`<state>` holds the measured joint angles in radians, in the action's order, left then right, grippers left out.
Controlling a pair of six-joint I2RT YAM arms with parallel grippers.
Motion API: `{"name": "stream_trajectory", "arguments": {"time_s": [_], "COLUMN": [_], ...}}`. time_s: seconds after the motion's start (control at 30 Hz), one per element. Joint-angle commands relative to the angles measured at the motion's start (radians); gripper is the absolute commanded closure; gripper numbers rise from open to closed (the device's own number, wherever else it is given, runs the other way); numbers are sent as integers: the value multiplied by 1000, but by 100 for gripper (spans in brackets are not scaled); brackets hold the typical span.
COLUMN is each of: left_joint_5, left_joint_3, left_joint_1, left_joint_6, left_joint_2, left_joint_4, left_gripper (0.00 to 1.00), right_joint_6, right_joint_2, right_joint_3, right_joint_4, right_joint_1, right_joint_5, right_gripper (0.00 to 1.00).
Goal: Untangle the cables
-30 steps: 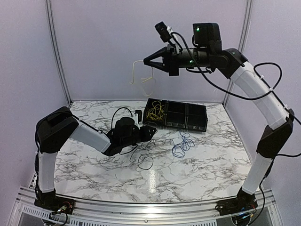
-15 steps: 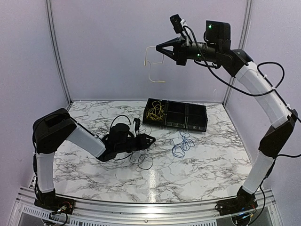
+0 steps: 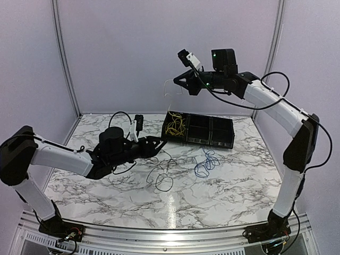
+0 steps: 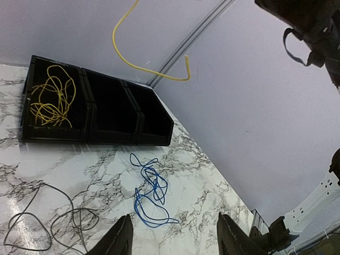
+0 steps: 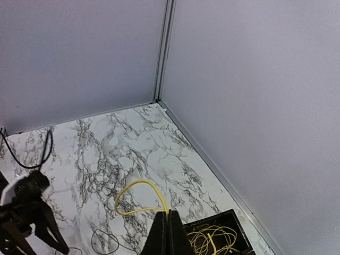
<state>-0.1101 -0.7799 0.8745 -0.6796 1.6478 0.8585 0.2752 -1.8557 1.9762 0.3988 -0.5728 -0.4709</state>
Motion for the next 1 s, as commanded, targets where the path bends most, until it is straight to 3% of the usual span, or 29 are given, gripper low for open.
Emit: {"name": "stream_trajectory", "arguments": {"time_s": [0.0,0.5,0.97], "left_joint_5": [103,275,355], "left_joint_3": [41,225,243], "left_joint_1": [1,3,29], "left_joint_6": [69,58,14], "left_joint_2": [-127,-499,-594], "left_joint_4": [-111,-373,-485], "left_gripper": [43,41,41], "right_joint_6": [41,100,196], "right_joint_2": [-66,-446,-620], "right_joint_3": [2,224,241], "right_joint_4": [-63,-117,-167], "right_joint_1": [21,65,78], "right_joint_5": [63,152,329], "right_gripper": [100,100,100]}}
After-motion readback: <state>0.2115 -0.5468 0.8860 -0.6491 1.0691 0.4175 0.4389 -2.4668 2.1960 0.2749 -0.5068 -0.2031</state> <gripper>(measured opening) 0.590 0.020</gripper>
